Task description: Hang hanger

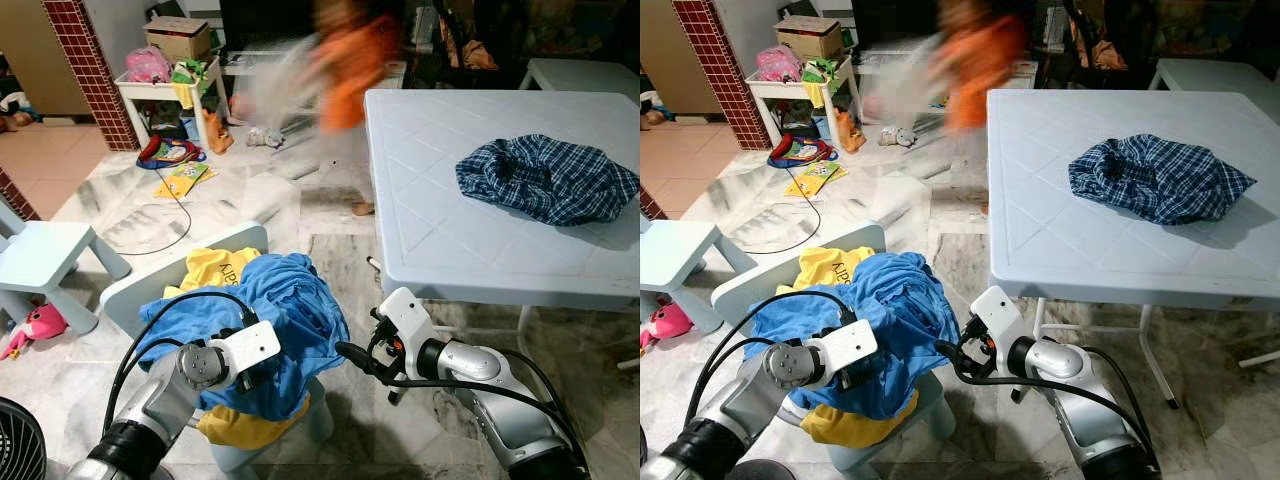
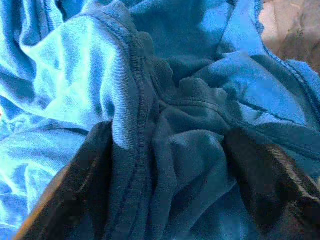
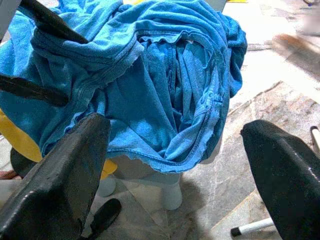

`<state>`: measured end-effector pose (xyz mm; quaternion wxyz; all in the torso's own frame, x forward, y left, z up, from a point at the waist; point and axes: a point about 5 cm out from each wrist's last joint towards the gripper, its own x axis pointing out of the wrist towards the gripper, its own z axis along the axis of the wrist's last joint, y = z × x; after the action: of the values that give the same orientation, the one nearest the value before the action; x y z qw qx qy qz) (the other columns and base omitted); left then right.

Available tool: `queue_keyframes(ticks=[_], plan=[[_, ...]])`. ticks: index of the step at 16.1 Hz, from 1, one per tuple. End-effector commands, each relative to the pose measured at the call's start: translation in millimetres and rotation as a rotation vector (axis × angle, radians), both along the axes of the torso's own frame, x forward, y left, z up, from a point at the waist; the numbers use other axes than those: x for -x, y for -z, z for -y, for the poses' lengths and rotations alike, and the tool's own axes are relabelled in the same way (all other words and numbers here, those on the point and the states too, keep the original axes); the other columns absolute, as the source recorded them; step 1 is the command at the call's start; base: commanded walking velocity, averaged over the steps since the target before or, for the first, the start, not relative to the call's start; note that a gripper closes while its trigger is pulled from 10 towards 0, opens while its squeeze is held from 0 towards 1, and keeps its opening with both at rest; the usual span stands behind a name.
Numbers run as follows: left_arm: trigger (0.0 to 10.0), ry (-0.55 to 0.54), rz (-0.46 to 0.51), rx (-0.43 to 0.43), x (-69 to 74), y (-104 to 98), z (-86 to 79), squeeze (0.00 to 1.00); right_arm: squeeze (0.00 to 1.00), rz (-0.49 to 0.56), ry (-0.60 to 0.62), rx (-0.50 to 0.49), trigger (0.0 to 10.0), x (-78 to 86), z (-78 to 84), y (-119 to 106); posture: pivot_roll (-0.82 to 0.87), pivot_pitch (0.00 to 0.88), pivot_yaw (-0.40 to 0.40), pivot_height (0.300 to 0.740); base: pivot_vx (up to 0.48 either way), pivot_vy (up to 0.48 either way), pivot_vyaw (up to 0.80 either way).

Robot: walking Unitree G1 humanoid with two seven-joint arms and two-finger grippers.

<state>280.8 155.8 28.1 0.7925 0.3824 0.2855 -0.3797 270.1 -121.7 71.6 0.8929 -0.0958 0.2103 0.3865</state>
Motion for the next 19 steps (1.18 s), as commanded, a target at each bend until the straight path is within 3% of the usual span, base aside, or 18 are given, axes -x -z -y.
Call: queue_keyframes(ticks=[1, 2, 7, 19], plan=[[2.0, 0.005, 0.010, 0.001, -2.9, -2, 0.4, 0.00, 0.00, 0.017, -0.010, 0.003, 10.0, -0.7, -1.5, -3, -0.05, 0.004, 0.024, 0.740, 0.000, 0.000, 0.00], [0.0, -0.001, 0.018, 0.005, -6.4, -2, 0.0, 0.00, 0.00, 0.018, -0.008, 0.001, 10.0, -0.3, -1.8, -3, -0.05, 0.006, 0.026, 0.740, 0.000, 0.000, 0.00], [0.0, 0.003, 0.044, 0.017, -14.2, -4, 1.6, 0.00, 0.00, 0.019, 0.000, 0.002, 10.0, 0.4, -1.4, -3, -0.05, 0.006, 0.029, 0.740, 0.000, 0.000, 0.00], [0.0, 0.014, 0.058, 0.038, -14.6, -3, 3.0, 0.00, 0.00, 0.016, -0.002, 0.006, 10.0, -0.3, -1.2, -2, -0.05, 0.008, 0.025, 0.740, 0.000, 0.000, 0.00]])
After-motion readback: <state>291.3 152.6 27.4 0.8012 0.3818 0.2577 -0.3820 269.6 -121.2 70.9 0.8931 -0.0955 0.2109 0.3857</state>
